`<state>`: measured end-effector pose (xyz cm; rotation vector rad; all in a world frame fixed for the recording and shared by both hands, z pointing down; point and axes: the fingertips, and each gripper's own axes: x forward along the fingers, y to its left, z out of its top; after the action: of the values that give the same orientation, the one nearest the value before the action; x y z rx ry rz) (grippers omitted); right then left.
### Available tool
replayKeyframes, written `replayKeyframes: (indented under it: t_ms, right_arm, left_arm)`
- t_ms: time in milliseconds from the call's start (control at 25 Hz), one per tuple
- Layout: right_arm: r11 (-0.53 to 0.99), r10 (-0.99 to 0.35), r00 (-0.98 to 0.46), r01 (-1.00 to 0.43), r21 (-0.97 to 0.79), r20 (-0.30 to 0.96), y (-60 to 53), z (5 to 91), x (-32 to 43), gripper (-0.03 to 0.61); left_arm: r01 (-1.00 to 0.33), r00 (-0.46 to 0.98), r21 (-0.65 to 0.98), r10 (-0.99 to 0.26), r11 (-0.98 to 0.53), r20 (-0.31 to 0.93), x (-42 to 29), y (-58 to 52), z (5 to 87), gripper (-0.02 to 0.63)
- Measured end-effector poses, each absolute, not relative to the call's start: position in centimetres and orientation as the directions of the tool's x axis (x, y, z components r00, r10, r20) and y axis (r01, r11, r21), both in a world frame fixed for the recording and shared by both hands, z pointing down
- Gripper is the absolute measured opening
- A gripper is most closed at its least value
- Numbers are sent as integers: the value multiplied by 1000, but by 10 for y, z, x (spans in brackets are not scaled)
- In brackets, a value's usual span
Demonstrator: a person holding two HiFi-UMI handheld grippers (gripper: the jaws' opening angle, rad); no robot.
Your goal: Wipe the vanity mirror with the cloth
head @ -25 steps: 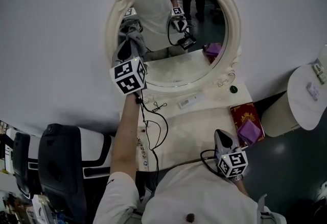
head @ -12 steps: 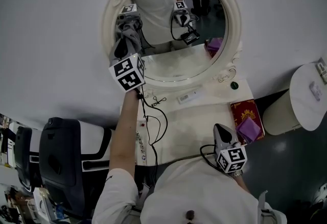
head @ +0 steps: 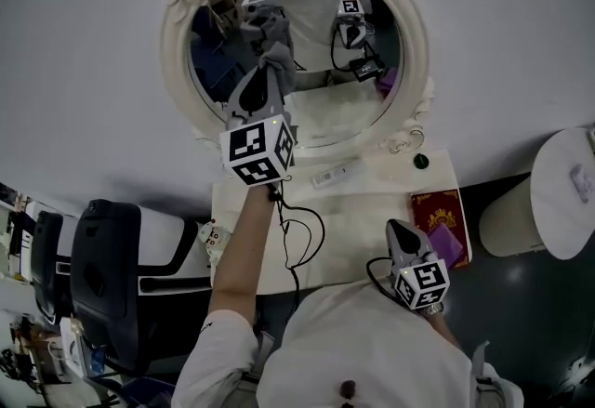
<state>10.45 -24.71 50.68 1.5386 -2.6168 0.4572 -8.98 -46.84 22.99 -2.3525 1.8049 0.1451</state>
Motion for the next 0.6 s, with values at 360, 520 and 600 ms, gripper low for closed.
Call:
replayKeyframes:
  t_ms: [360,520,600]
  right_arm:
    - [417,-863,-458,-884,-212,213,-252,515,189,8]
    - [367,-888,-407,-907,-205,212,-253,514,225,8]
    - [345,-898,-386,-916,-203,213,-253,513,239,8]
  left_arm:
    - [-926,369,23,-916,-377,-158,57,-485,279,23]
    - [-928,361,33,-918,-371,-163,105,-495,279,23]
    - [-935,344,32,-926,-353,-158,118,-501,280,23]
